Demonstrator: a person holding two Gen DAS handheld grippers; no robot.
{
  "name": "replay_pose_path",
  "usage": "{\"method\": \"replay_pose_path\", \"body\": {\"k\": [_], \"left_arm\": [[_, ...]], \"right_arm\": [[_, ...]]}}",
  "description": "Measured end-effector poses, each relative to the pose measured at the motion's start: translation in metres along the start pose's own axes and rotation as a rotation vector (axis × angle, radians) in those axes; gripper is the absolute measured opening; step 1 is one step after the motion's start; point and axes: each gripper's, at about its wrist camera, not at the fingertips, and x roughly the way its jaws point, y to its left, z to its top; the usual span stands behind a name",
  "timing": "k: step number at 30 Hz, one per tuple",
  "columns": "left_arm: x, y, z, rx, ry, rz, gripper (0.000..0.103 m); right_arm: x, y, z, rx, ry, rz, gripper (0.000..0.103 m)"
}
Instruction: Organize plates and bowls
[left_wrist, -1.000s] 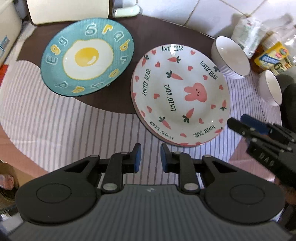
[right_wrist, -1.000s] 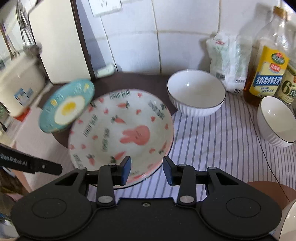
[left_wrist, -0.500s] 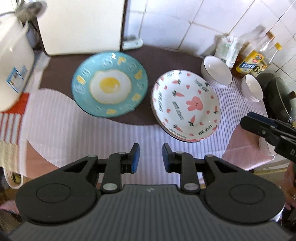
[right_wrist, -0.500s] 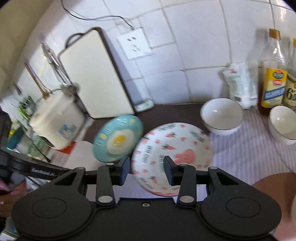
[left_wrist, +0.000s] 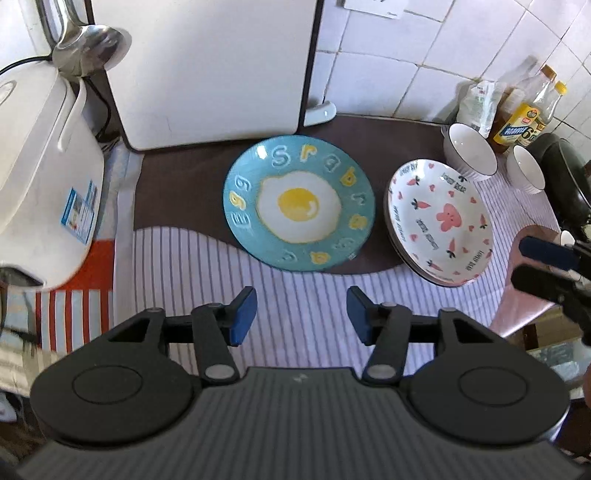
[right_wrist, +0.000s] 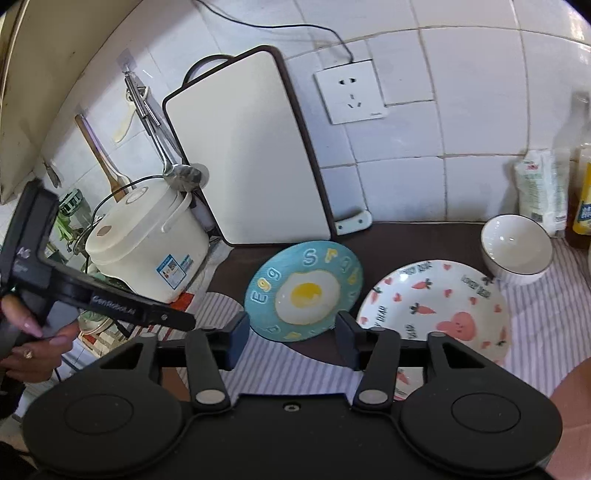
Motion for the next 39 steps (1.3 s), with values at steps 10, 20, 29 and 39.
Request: {"method": "replay_pose_path", "body": {"k": [10, 20, 29, 39], "left_arm": [[0.053, 0.052, 0.032, 0.029, -0.006, -0.033, 0.069], [0.115, 0.089, 0.032, 0.006, 0.000, 0.023, 0.076], [0.153, 0.095, 0.039, 0.037, -0.040, -0.053, 0.076], [0.173, 0.097, 0.061, 0.045, -0.017, -0.076, 0.026]], "right_arm": [[0.073, 0.013, -0.017, 0.231, -0.059, -0.087, 0.070], [0.137, 0.027, -0.068, 0.262, -0.038, -0.273, 0.070], [0.167, 0.017, -0.091, 0.389, -0.135, -0.285, 0.071], [0.205, -0.004, -0.069, 0.527, -0.117, -0.195, 0.063]]}}
